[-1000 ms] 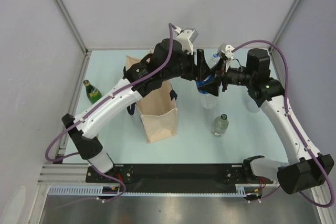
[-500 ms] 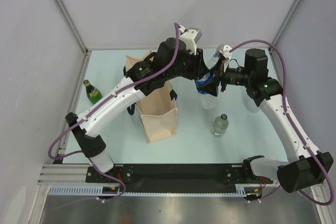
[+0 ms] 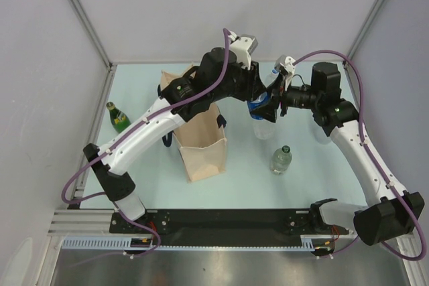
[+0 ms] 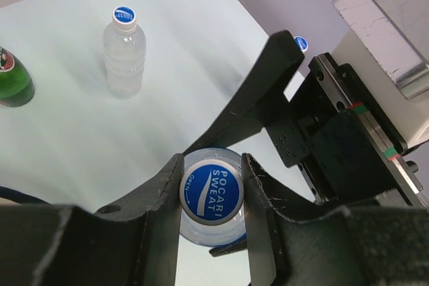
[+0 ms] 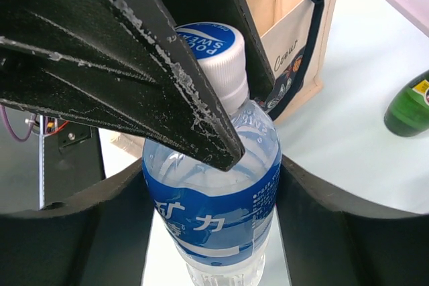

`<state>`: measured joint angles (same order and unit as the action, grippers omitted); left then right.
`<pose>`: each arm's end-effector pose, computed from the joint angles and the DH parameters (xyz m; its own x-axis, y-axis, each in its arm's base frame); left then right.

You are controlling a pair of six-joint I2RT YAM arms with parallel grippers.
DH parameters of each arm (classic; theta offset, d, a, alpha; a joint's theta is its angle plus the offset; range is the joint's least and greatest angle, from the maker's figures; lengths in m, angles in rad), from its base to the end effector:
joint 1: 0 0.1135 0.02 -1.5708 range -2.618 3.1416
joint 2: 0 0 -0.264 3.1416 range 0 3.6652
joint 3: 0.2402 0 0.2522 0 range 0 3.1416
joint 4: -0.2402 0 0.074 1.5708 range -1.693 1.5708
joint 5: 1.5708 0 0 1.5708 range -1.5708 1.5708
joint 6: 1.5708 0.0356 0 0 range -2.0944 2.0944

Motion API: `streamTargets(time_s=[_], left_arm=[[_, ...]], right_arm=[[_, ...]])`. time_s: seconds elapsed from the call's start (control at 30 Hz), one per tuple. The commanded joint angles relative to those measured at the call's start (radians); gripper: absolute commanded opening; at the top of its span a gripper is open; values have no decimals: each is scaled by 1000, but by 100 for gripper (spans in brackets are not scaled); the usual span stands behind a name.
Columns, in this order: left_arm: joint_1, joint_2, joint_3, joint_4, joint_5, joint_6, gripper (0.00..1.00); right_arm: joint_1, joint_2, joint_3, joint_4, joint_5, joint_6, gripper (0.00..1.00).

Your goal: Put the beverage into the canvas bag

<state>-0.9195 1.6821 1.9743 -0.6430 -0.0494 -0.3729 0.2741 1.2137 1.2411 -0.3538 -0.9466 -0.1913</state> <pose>0.2254 -0.2928 0.4662 -0.4732 0.0205 -0.8807 0.6377 0.6978 -0.3263 0.2432 0.0984 0.3971 -0.1323 -0.1526 -0.9794 -0.9404 0.3316 0.0753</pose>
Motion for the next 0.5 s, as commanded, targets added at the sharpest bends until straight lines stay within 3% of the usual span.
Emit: streamTargets(time_s=[0.0,0.2,0.47], left_arm=[[24,-56,64,42,-10,38,0],[54,-94,75,46,-17,48,0],[96,-151,118,46,-20,77,0]], right_arm=[[-1,-23,21,99,-18,35,77],[-1,-37,23,87,-63,23,91],[-29,-65,23,55,-92,-11,95]])
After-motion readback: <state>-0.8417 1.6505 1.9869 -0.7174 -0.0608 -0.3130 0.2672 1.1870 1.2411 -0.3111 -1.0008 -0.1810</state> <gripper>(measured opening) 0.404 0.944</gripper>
